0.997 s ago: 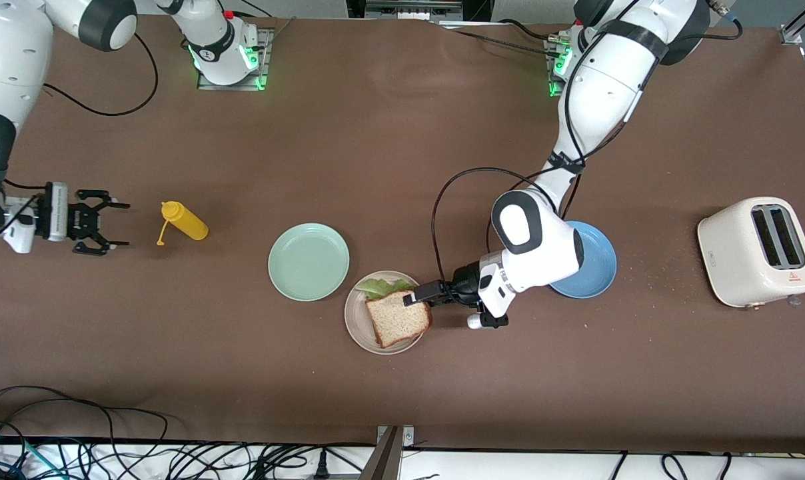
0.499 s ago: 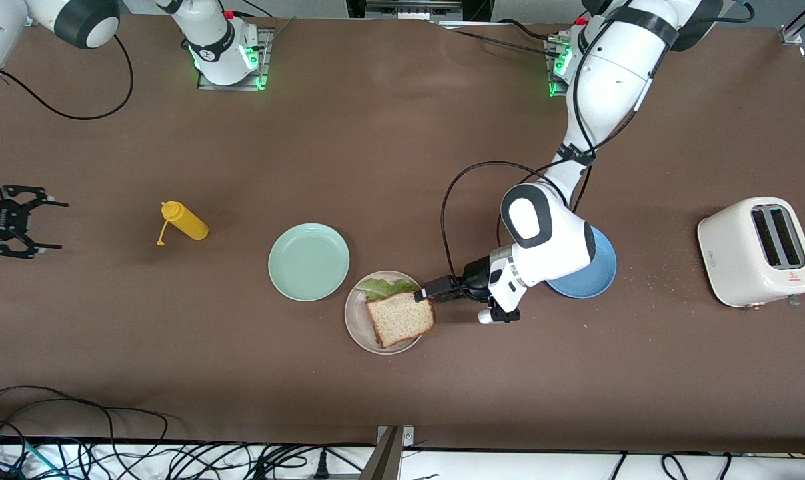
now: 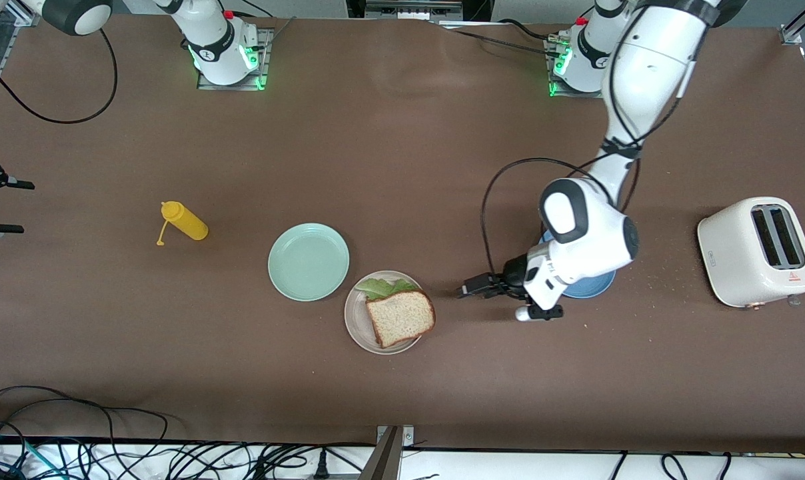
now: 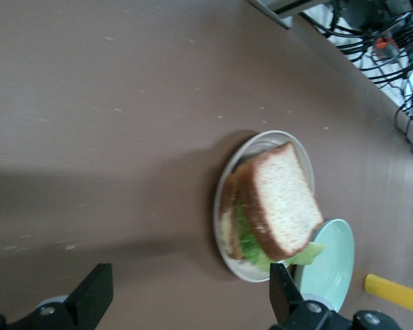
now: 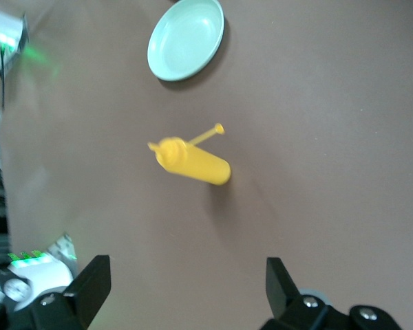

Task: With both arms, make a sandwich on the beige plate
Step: 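Open the left gripper while the right gripper withdraws from the bottle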

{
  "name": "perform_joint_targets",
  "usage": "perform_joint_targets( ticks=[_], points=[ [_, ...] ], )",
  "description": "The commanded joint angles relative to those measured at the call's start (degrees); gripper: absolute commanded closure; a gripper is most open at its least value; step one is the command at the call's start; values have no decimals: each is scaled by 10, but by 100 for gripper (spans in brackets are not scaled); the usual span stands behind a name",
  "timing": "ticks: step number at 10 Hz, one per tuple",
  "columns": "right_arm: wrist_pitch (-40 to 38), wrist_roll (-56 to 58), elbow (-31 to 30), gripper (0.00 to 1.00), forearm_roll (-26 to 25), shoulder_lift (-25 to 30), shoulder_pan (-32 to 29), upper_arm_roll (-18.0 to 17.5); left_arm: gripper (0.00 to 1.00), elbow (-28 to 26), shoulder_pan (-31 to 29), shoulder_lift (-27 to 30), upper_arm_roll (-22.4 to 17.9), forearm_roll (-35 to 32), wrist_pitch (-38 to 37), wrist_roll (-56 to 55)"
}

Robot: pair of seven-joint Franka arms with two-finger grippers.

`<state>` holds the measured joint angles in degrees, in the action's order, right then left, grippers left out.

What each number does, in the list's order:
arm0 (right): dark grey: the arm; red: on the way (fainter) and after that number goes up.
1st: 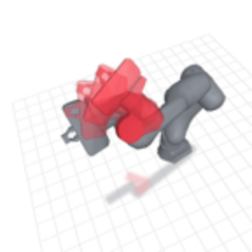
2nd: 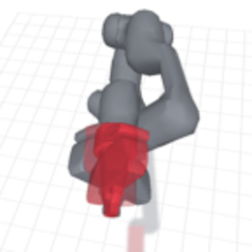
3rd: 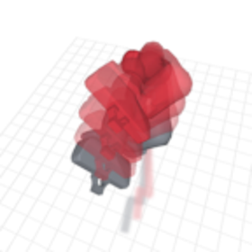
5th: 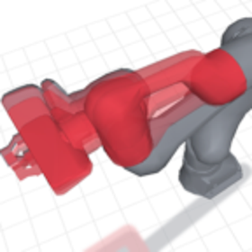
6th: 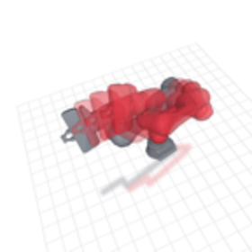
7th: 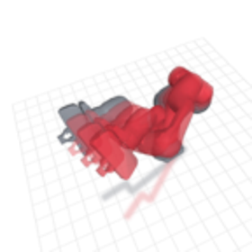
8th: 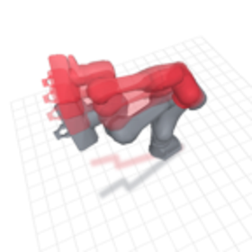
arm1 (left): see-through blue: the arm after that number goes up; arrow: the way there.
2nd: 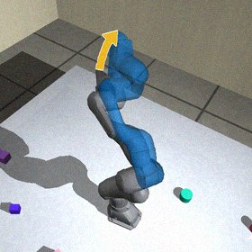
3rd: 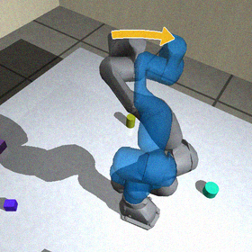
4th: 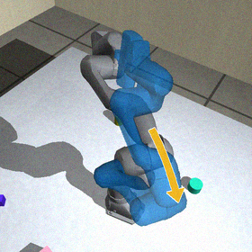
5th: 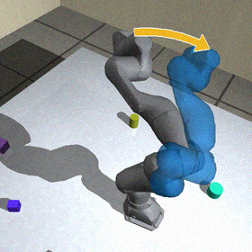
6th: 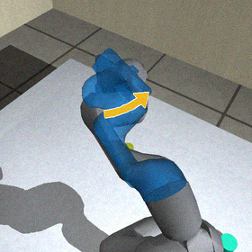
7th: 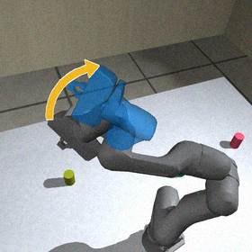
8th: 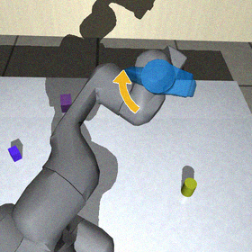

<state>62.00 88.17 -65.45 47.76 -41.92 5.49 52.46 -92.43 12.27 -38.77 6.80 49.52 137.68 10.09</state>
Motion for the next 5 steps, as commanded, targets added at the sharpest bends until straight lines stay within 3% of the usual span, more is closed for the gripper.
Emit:
perform_joint_targets(
  ticks=[1,3,4,5],
  points=[
    [-39,-161,27,0,-13,24,26,-2,0,-26,-70,56,3,-163,-121,-68],
    [-33,-292,30,0,-38,52,83,12,0,-23,-98,84,4,-308,-202,-164],
    [-31,-357,30,0,-78,70,106,5,0,-23,-112,89,3,-367,-235,-172],
    [-30,-414,30,0,-112,89,110,-23,0,-22,-129,95,4,-415,-267,-172]
  ],
)
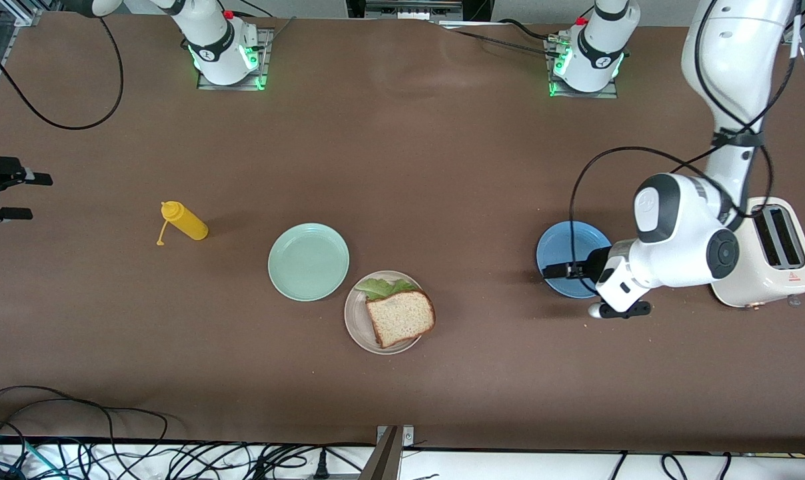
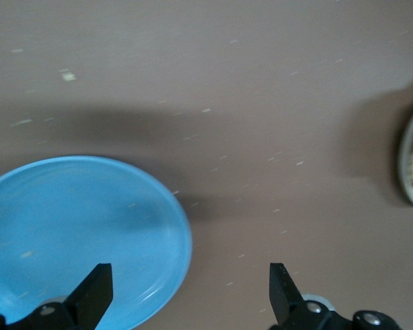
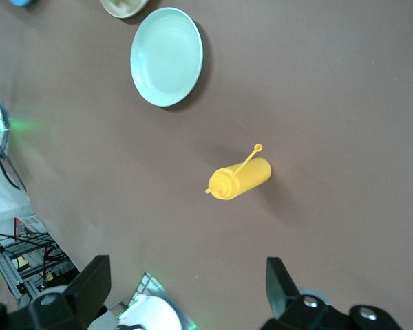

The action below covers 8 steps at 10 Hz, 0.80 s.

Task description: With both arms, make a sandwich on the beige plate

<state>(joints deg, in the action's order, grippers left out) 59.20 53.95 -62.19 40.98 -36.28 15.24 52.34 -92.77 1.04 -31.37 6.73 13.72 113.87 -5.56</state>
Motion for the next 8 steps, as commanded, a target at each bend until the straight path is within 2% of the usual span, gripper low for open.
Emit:
perform_joint_targets(
  ticks=[1,2,4,5,6,8],
  points=[
    [12,-131,-1,0,-93,61,5,-80,0,-19,-30,31,5,-95,-74,-13],
    [33,-188,-2,0,-166,87,-4,-150,0,-18,-35,45,5,-122,-104,-16],
    [62,-317,-4,0,-340,138,-51,-349,0,-21,-47,71,4,-141,-144,-16],
    [66,-392,-8,0,-381,151,-73,-416,0,-27,-54,95,4,-149,-167,-19],
    [79,-453,-24,0,-383,161,-92,-454,0,-41,-66,119,5,-150,-173,-18],
    [193,-476,-171,0,-383,238,-134,-498,0,-81,-66,151,5,-151,-164,-21]
  ],
)
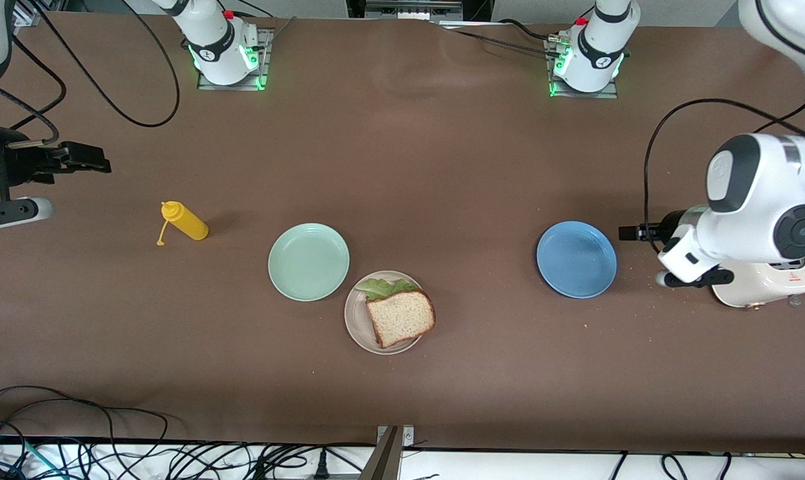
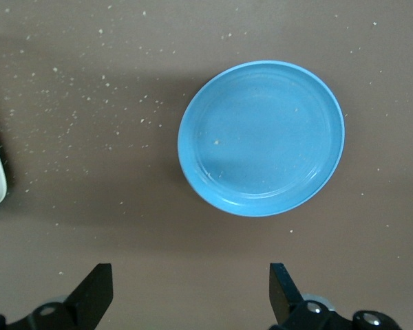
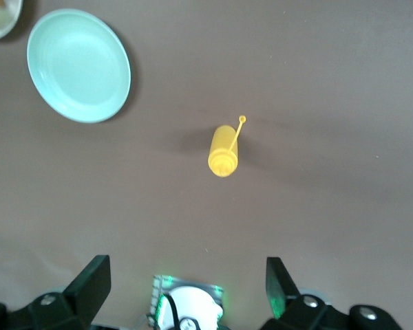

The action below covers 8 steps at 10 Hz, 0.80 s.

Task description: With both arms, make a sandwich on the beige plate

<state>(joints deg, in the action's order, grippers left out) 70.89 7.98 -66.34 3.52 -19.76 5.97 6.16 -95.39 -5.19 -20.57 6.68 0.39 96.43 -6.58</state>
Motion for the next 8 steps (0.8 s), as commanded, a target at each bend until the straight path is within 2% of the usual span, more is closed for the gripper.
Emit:
perform_joint_targets(
  ticks=[1,3,4,6,7,8],
  points=[
    [119,-24,-178,0,-13,95,-45,-42,0,-90,-4,67,7,-18,32,-23],
    [118,-94,-179,0,-49,100,-55,-78,0,-204,-3,125,11,-18,142,-61],
    [113,-92,-181,0,-47,103,-61,-76,0,-238,-2,141,16,-18,174,-71],
    [117,-92,-181,0,-25,104,-72,-71,0,-244,-4,158,17,-18,167,-72],
    [119,-90,-181,0,11,103,-79,-54,0,-244,-4,163,16,-18,149,-72],
    [124,-69,-182,0,16,103,-78,-45,0,-242,-4,175,15,-18,136,-72]
  ],
)
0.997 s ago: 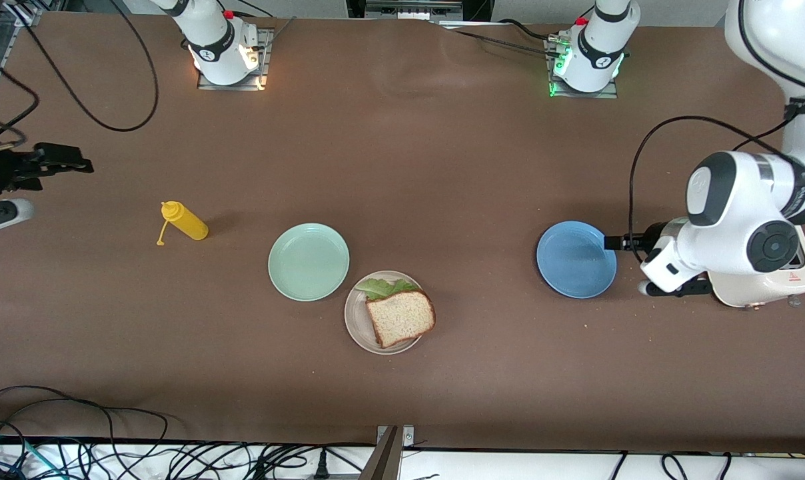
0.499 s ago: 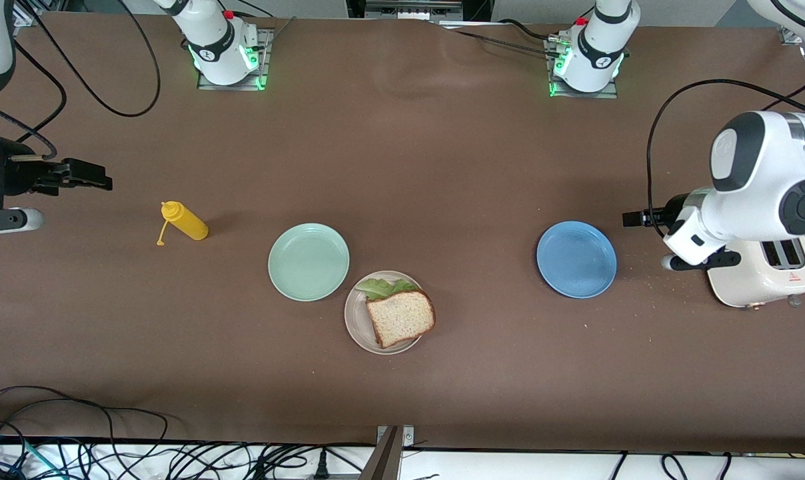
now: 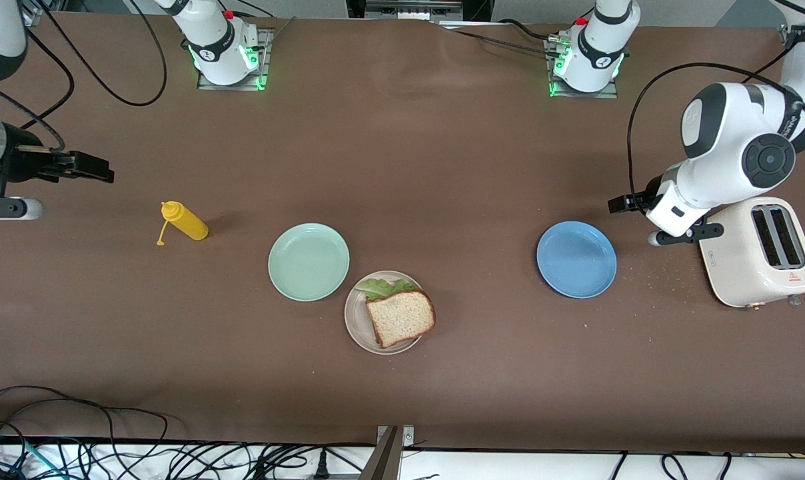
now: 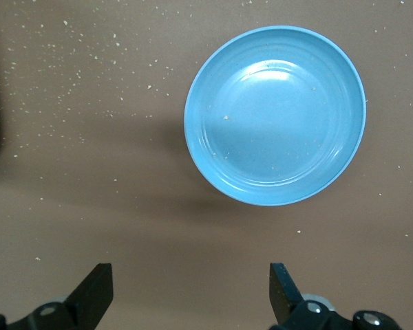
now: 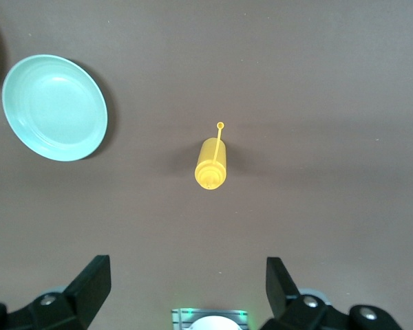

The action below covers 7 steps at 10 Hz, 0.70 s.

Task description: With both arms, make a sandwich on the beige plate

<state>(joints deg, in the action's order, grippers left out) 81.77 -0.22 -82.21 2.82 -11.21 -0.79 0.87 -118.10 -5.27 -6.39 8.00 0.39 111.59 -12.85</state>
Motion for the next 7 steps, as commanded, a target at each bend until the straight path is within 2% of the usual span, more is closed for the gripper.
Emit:
perform_joint_targets(
  ticks=[1,4,7],
  points=[
    [25,41,-23,0,20,16,-11,8,0,-9,-8,38,1,-18,-37,-9],
    [28,61,-22,0,-15,14,-11,7,0,67,-19,34,-1,-17,-112,-7],
    [27,59,-21,0,-22,8,-8,6,0,194,-20,8,0,-43,-245,-8]
  ],
)
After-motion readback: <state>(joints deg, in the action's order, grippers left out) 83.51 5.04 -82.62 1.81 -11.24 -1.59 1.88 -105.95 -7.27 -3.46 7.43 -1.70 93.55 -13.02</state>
